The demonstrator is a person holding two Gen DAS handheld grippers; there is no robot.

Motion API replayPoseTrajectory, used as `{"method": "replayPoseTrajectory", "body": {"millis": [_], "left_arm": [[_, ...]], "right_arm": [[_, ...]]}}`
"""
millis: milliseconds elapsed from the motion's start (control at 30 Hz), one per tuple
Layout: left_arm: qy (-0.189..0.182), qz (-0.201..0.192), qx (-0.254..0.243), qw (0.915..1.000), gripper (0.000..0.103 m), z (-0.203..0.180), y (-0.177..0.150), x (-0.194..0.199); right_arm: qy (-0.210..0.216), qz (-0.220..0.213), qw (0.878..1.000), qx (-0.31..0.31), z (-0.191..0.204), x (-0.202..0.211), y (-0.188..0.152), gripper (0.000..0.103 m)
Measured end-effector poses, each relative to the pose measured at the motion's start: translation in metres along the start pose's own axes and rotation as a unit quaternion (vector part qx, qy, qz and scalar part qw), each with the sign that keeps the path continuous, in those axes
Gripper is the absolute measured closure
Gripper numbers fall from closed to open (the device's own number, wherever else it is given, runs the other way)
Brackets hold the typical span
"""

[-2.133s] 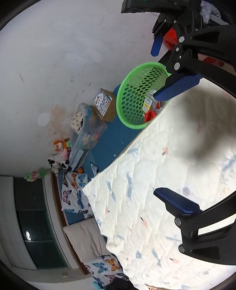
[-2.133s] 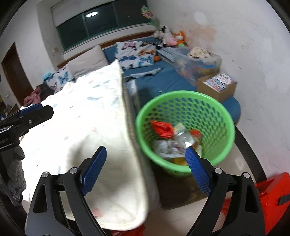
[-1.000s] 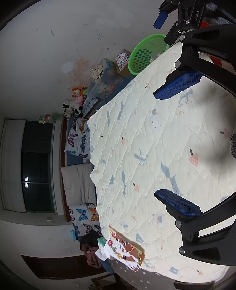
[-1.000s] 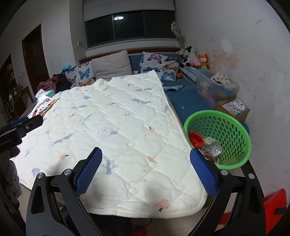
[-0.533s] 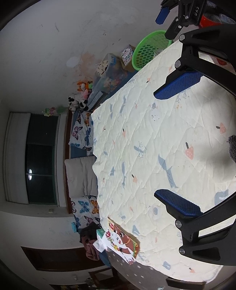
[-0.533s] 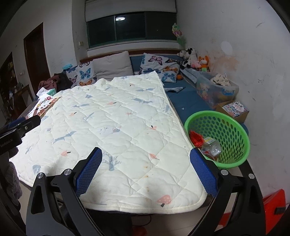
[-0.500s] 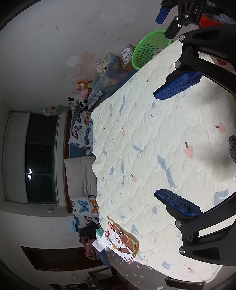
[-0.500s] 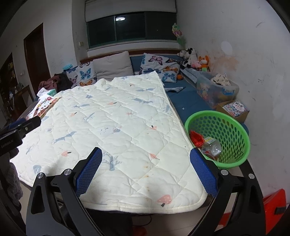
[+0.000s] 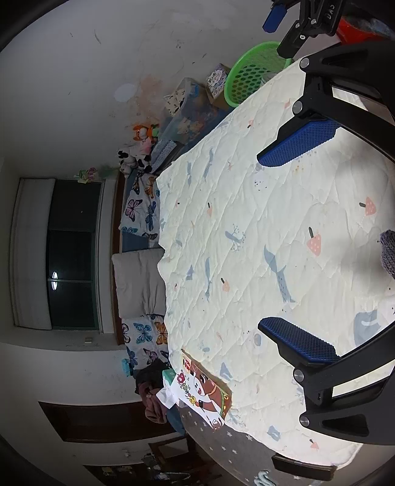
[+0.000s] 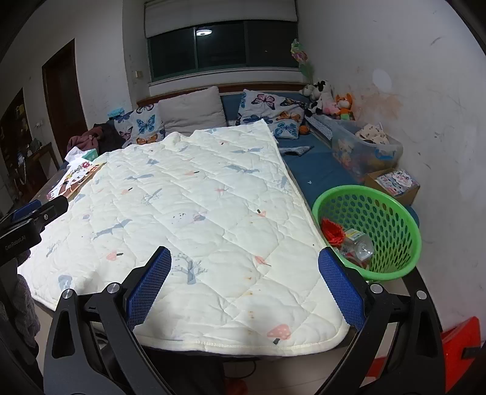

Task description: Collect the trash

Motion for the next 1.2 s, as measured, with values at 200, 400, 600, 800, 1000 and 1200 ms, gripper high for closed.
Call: {"method": "replayPoseTrajectory", "body": {"millis": [200, 400, 600, 800, 1000, 1200], "left_arm": [[0.001, -0.002, -0.001, 1.0000, 0.007, -0.0007, -0.0002, 0.0035], [0.002, -0.002, -0.001, 1.0000, 0.007, -0.0009, 0.0002, 0.0031], [0.002, -0.001, 0.002, 1.0000, 0.007, 0.0011, -0.0004, 0.0054], [0.000, 0.003, 0.001, 1.0000, 0.007, 0.0014, -0.0020, 0.0043], [-0.002, 0.004, -0.002, 1.0000, 0.007, 0.0004, -0.0031, 0.0035], [-0.004, 0.008, -0.003, 1.0000, 0.007, -0.0017, -0.0052, 0.0020]], "right_arm": [[0.001, 0.001, 1.000, 0.000, 0.0008, 0.0003, -0.0004, 0.006], [0.004, 0.002, 1.000, 0.000, 0.0007, 0.0007, -0.0010, 0.006], [0.006, 0.005, 1.000, 0.000, 0.0019, -0.0011, -0.0027, 0.006], [0.005, 0.004, 1.000, 0.001, 0.0017, -0.0003, -0.0033, 0.006], [0.006, 0.005, 1.000, 0.001, 0.0021, -0.0008, -0.0036, 0.006], [0.005, 0.005, 1.000, 0.001, 0.0025, -0.0018, -0.0037, 0.006]]}}
Point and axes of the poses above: each gripper's, at about its wrist camera, not at the fingertips, and x roughly against the way its jaws point, z to its left, y to its top, the point moved 9 cm from there along -x, roughly the way its jaws point, and after that the axes turned 9 degrees about z, right-handed, at the moved point
